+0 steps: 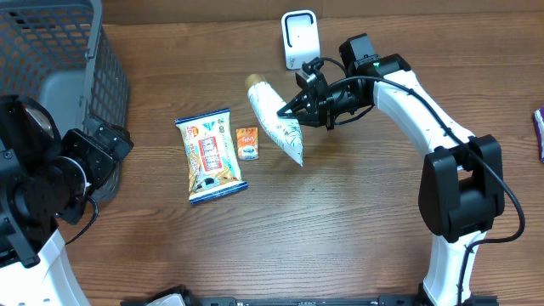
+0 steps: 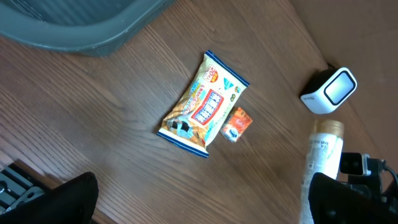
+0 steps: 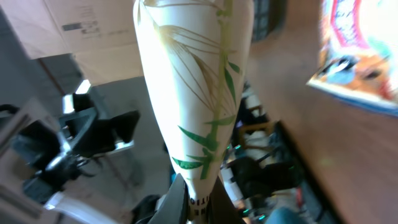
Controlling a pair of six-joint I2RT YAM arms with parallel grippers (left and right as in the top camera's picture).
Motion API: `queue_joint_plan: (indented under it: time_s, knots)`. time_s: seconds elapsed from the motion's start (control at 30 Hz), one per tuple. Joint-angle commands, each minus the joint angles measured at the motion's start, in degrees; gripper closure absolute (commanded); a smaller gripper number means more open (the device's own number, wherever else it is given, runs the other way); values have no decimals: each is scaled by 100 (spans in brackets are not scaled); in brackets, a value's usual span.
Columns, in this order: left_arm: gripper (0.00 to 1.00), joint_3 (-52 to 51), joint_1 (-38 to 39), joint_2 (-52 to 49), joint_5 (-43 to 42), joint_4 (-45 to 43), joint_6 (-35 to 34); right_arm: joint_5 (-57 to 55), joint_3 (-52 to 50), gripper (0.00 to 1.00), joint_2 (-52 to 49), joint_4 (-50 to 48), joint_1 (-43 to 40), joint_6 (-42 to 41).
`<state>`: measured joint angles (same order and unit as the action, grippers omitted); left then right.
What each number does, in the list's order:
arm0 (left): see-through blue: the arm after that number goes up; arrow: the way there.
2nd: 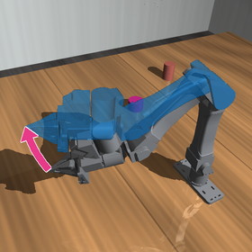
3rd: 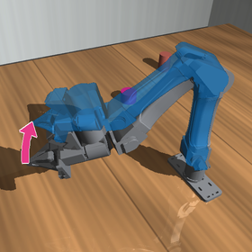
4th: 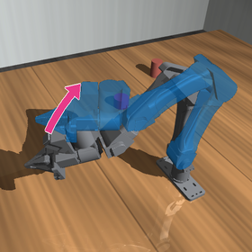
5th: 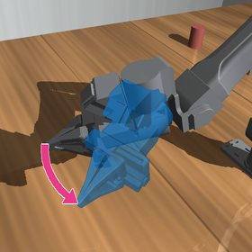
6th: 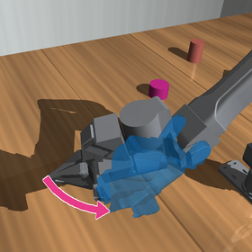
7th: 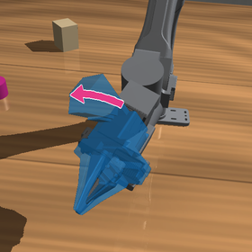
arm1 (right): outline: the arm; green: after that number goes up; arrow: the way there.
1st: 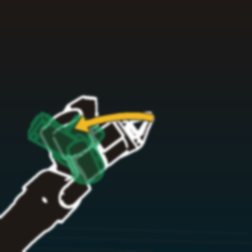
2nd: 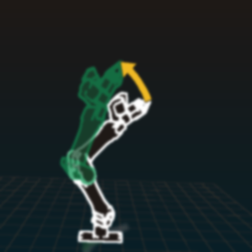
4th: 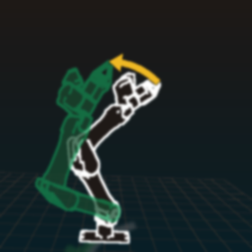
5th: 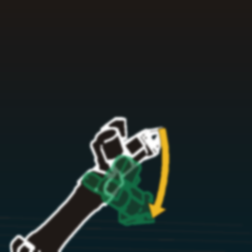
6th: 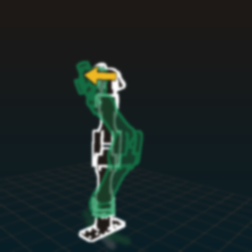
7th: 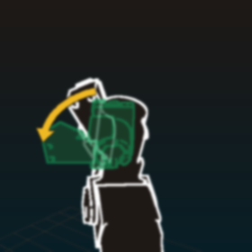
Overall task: Scan the item barcode
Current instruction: 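Lift the tube and carry it toward the white scanner, then hold the tube in front of the scanner window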
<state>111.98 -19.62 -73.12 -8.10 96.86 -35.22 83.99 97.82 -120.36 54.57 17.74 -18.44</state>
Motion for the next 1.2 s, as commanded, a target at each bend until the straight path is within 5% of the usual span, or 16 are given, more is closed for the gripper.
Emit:
queue_joint_plan:
  time_s: [0.0, 0.1, 0.5, 1.0, 1.17]
  knots:
    - [0, 11, -35, 26, -4, -7, 52, -1309, 195, 96, 98, -243, -146, -518]
    - [0, 11, -35, 26, -4, -7, 50, -3510, 212, 96, 98, -522, -214, -1318]
    - [0, 11, -35, 26, -4, -7, 50, -6618, 245, 96, 98, -3359, -199, -1349]
    - [0, 11, -35, 26, -4, -4, 50, -9739, 243, 96, -20, -4426, 693, 876]
    - [0, 11, -35, 26, -4, -7, 52, -9748, 243, 96, -125, -4538, 920, 962]
